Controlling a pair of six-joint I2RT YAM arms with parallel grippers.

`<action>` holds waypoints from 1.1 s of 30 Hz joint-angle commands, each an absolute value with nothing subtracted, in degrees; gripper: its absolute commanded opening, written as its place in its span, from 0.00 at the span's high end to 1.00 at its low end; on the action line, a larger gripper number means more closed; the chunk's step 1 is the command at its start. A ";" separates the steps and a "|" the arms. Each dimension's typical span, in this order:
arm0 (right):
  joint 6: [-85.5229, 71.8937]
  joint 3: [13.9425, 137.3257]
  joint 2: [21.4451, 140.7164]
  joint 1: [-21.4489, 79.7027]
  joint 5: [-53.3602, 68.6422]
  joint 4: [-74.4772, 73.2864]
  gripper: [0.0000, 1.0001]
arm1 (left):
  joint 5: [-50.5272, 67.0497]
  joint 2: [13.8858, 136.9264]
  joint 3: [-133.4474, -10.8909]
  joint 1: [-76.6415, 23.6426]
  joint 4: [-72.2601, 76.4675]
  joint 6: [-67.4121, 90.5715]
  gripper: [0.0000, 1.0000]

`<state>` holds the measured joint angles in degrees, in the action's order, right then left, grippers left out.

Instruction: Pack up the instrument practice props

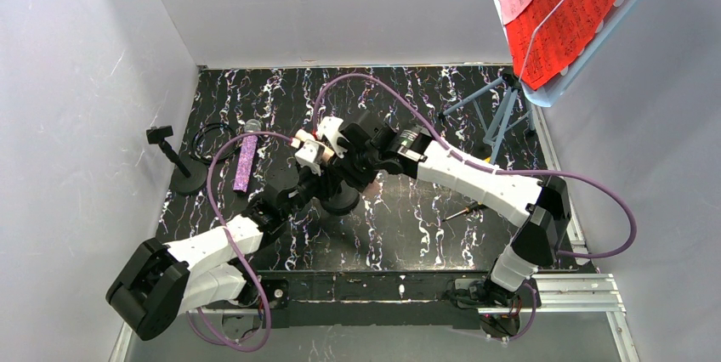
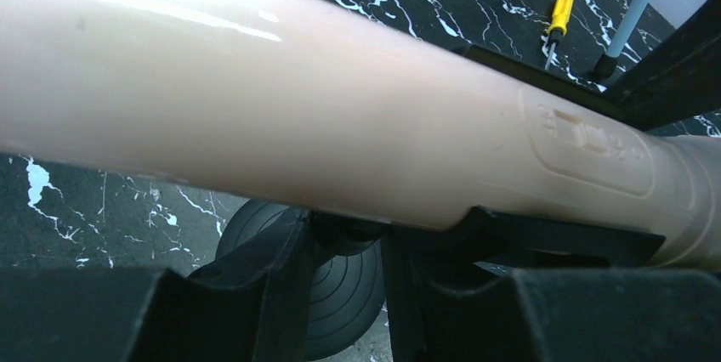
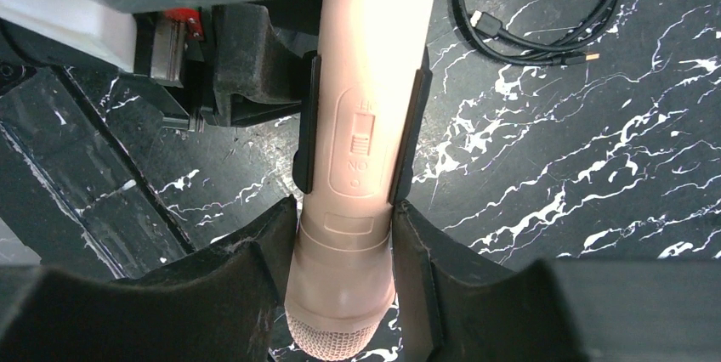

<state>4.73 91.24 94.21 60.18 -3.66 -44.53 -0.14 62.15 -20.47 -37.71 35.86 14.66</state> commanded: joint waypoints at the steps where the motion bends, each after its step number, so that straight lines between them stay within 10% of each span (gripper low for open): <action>1: 4.37 88.37 93.74 60.56 -3.79 -42.51 0.45 | -4.49 61.25 -20.04 -37.78 34.45 13.41 0.95; 13: 3.86 77.77 89.10 60.63 -6.02 -28.93 0.39 | -5.29 61.90 -20.13 -38.39 33.88 13.71 0.96; 27: 5.95 76.92 84.98 60.57 -5.04 -37.24 0.99 | -18.34 60.76 -19.86 -39.15 26.66 12.85 1.00; 33: 6.02 73.81 82.24 60.61 -3.83 -39.97 0.99 | -21.72 62.70 -20.23 -39.18 25.19 13.66 1.00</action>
